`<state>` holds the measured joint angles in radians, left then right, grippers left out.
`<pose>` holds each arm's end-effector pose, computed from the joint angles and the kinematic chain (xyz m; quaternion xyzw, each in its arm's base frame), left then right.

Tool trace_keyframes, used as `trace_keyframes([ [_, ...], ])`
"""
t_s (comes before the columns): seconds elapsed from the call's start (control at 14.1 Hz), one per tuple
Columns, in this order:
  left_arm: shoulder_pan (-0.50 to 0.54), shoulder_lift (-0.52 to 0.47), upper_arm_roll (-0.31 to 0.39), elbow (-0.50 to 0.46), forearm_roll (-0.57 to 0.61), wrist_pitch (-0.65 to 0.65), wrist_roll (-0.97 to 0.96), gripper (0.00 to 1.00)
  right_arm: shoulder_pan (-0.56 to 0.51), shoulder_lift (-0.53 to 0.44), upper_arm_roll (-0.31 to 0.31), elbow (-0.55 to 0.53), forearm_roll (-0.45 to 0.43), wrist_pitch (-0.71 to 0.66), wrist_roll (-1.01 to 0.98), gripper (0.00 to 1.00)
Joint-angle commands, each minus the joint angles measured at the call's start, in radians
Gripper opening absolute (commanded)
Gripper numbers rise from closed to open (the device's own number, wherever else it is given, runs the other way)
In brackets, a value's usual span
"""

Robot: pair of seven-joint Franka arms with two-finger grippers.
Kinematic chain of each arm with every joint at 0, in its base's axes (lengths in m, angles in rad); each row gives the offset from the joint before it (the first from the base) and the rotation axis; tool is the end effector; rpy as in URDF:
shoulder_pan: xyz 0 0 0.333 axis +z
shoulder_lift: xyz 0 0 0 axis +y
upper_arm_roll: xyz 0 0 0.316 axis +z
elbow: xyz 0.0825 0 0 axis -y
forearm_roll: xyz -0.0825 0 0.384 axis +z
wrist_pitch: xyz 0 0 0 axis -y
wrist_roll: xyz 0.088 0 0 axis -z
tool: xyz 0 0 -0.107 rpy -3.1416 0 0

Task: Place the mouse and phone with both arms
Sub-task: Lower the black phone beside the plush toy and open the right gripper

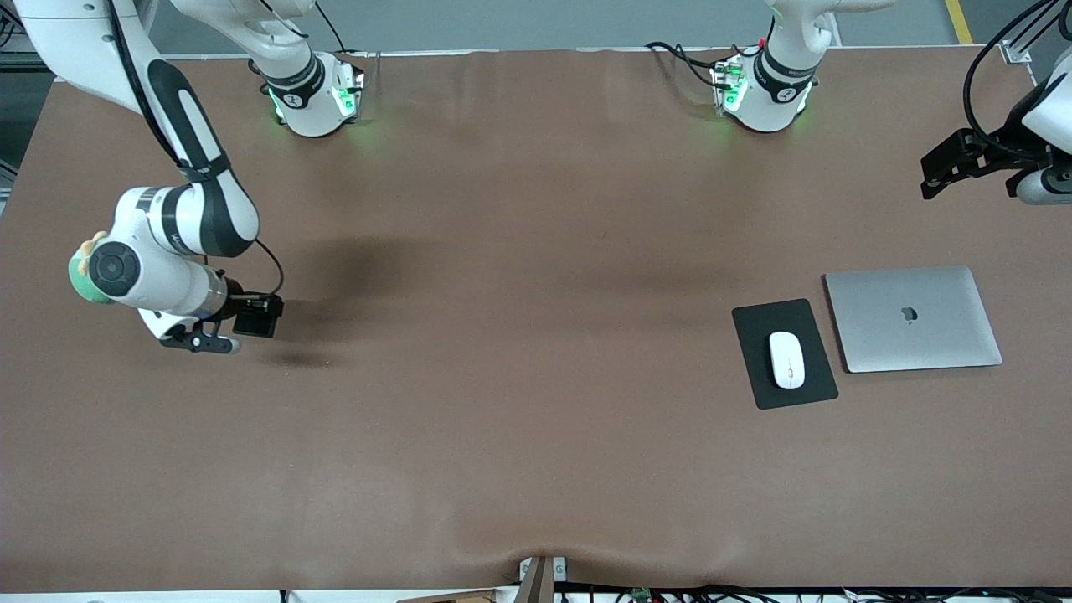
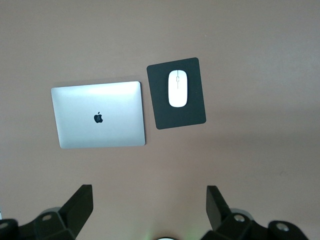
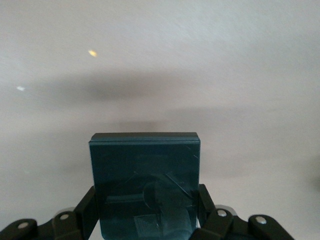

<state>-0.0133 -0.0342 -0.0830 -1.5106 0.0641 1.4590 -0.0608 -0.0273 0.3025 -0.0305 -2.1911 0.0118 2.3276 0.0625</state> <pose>0.5305 -0.0447 0.6616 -0.9993 0.0144 0.0061 0.0339 0.5387 -0.0311 0.2337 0.9945 -0.0640 -0.0828 0.0008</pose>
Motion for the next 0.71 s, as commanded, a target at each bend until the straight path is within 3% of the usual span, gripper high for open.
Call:
trace_keyframes([
  [0.0, -0.001, 0.014, 0.008, -0.002, -0.021, 0.012, 0.007, 1.00, -0.043, -0.085, 0.018, -0.148, -0.019, 0.087, -0.026, 0.00],
  [0.14, 0.001, 0.020, 0.008, -0.005, -0.023, 0.012, 0.006, 1.00, -0.077, -0.076, 0.018, -0.215, -0.019, 0.198, -0.085, 0.00],
  [0.64, 0.006, 0.039, 0.009, -0.002, -0.064, 0.046, 0.007, 1.00, -0.186, -0.048, 0.018, -0.248, -0.021, 0.257, -0.231, 0.00],
])
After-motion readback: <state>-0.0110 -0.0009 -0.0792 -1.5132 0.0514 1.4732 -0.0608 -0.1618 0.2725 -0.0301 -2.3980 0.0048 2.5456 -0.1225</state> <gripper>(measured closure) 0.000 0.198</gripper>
